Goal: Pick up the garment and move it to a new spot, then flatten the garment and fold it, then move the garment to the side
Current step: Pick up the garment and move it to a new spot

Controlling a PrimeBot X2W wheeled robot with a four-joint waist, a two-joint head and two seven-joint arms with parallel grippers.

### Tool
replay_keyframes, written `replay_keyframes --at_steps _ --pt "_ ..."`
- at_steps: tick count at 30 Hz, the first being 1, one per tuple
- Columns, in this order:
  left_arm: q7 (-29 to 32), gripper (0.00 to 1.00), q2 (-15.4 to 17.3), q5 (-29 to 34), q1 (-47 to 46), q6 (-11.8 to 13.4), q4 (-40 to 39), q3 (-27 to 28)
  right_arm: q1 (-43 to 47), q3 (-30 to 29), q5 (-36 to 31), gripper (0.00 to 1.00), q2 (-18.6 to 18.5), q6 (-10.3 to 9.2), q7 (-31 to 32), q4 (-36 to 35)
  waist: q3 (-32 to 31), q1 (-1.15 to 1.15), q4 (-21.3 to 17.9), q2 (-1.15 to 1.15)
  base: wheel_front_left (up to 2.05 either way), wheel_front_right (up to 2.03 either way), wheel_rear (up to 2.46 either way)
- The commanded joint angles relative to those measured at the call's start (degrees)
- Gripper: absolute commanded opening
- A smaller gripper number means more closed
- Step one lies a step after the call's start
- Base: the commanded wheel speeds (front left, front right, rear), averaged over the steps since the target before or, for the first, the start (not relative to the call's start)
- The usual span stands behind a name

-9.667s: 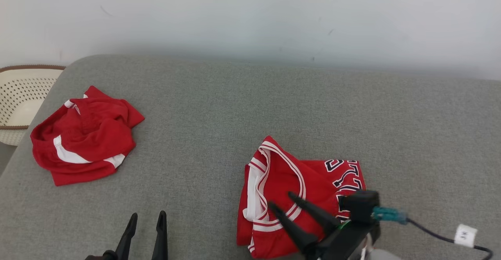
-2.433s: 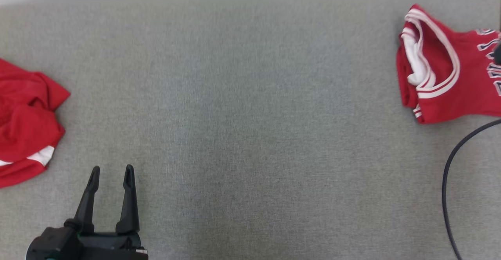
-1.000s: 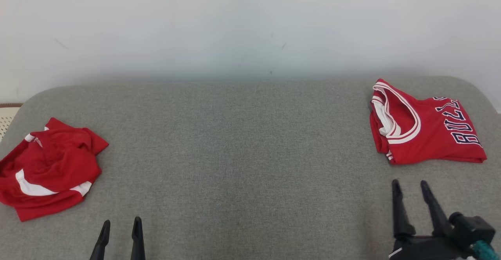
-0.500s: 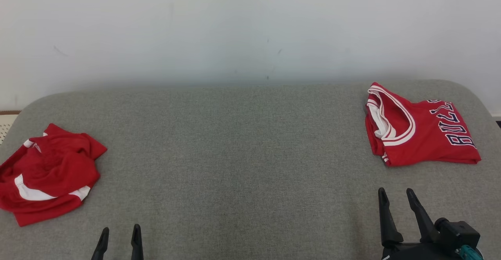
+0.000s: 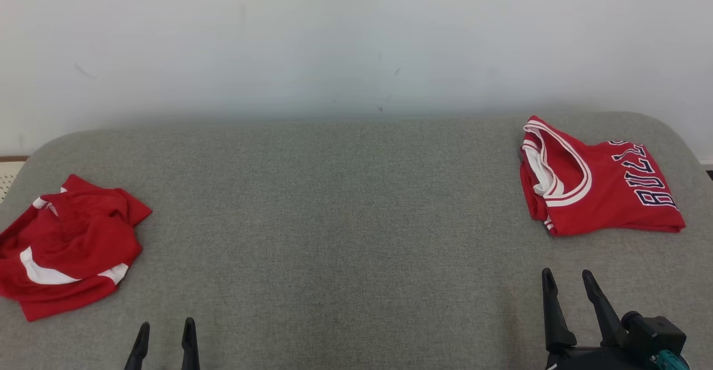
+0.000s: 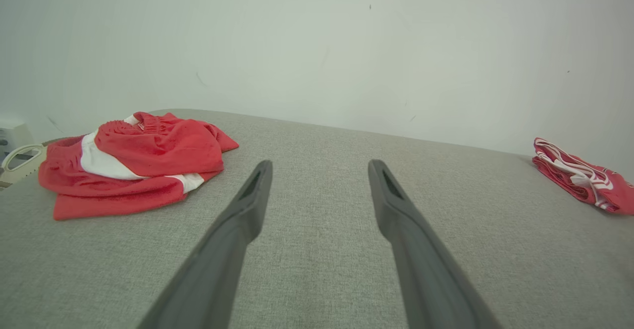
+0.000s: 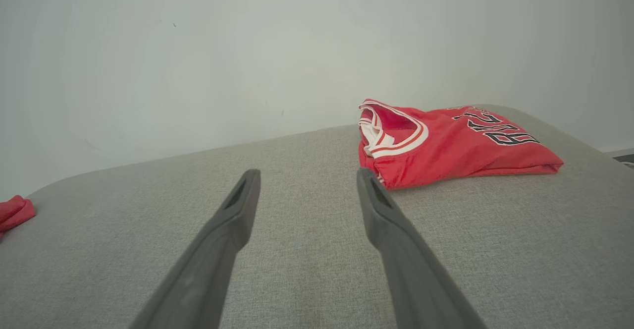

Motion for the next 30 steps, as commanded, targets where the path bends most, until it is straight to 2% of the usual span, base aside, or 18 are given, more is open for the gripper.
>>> replay_keyframes --at_steps 1,8,24,30 --pt "-0.2 1.00 0.3 0.3 0.2 0.2 -0.1 0.2 0.8 -0.1 -0.4 1.00 0.3 -0.04 -0.1 0.1 0.1 0.00 0.3 0.00 0.00 0.00 0.00" --pt "-0.2 1.00 0.5 0.2 0.3 0.6 0.2 0.6 0.8 0.1 0.1 1.00 0.4 -0.04 -0.2 0.5 -0.1 0.00 2.7 0.00 0.00 0.00 0.00" --pt "1.1 1.00 2.3 -0.1 1.7 1.4 0.0 1.2 1.7 2.1 1.1 1.00 1.6 -0.04 -1.0 2.5 -1.8 0.00 15.8 0.00 0.00 0.00 0.00" --pt "1.8 1.00 3.0 -0.3 2.2 1.8 -0.6 1.6 1.2 3.2 1.2 1.00 2.1 -0.04 -1.3 3.0 -2.3 0.00 19.4 0.00 0.00 0.00 0.00"
